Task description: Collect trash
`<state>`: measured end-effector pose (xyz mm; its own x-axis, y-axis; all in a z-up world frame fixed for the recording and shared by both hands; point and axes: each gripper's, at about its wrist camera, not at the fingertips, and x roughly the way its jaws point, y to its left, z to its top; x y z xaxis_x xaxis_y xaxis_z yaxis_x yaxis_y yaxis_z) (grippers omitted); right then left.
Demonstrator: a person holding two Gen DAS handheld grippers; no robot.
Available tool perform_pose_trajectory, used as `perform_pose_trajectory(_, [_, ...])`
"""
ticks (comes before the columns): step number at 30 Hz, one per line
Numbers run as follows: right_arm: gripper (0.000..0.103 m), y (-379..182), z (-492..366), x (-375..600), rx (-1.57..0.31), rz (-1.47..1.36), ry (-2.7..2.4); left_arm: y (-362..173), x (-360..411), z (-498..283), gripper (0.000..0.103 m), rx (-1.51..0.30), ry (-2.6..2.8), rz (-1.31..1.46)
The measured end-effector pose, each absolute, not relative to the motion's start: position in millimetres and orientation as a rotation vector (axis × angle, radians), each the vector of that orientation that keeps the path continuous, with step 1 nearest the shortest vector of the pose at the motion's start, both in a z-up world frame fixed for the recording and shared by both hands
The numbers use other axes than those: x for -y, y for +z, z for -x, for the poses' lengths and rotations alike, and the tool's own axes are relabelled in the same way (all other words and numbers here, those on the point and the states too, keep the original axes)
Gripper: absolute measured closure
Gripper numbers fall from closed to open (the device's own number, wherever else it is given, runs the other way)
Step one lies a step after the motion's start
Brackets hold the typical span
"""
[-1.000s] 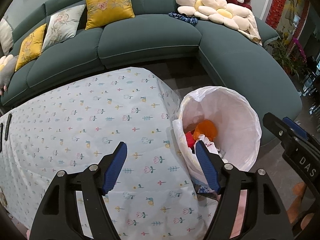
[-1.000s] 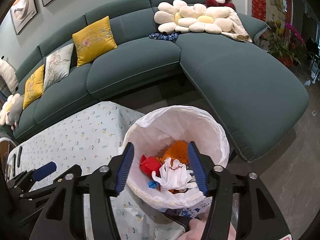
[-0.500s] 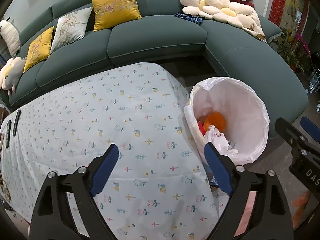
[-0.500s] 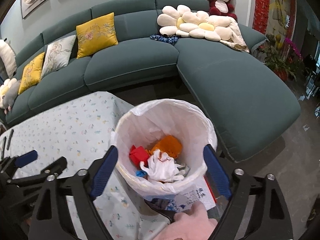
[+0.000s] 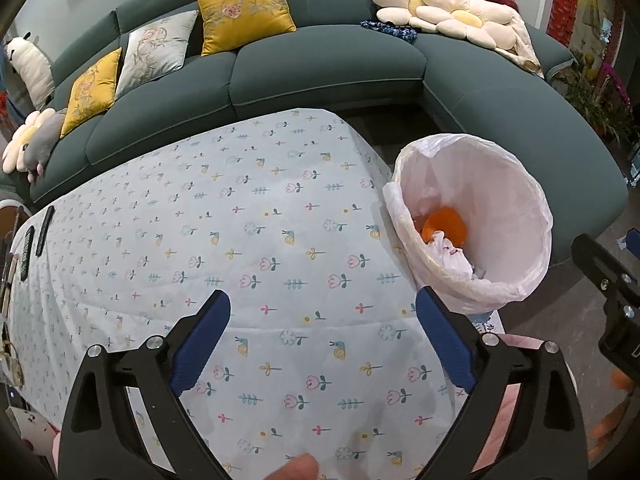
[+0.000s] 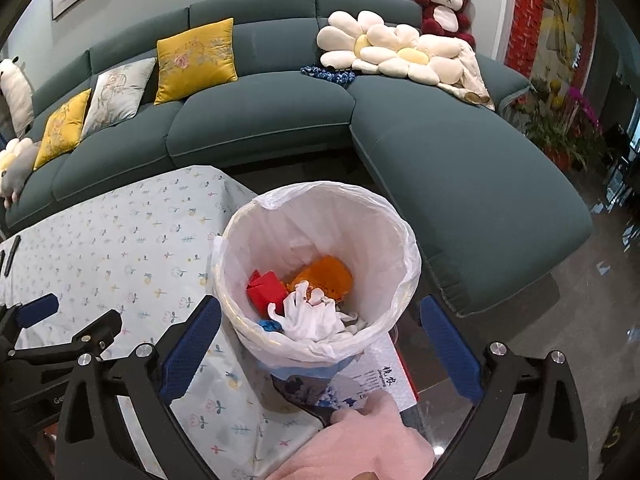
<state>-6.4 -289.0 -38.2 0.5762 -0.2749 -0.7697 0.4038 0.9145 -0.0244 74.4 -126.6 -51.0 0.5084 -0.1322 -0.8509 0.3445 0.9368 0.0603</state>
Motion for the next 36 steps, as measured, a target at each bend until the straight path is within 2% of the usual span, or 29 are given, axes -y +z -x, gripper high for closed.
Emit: perform_pose_trajectory(36, [0.007,-55.1,22.4,285.4,-0.911,-0.156,-0.405,-49.1,127.5,-63.7,0.012,-0.947,-0.235,-0.224])
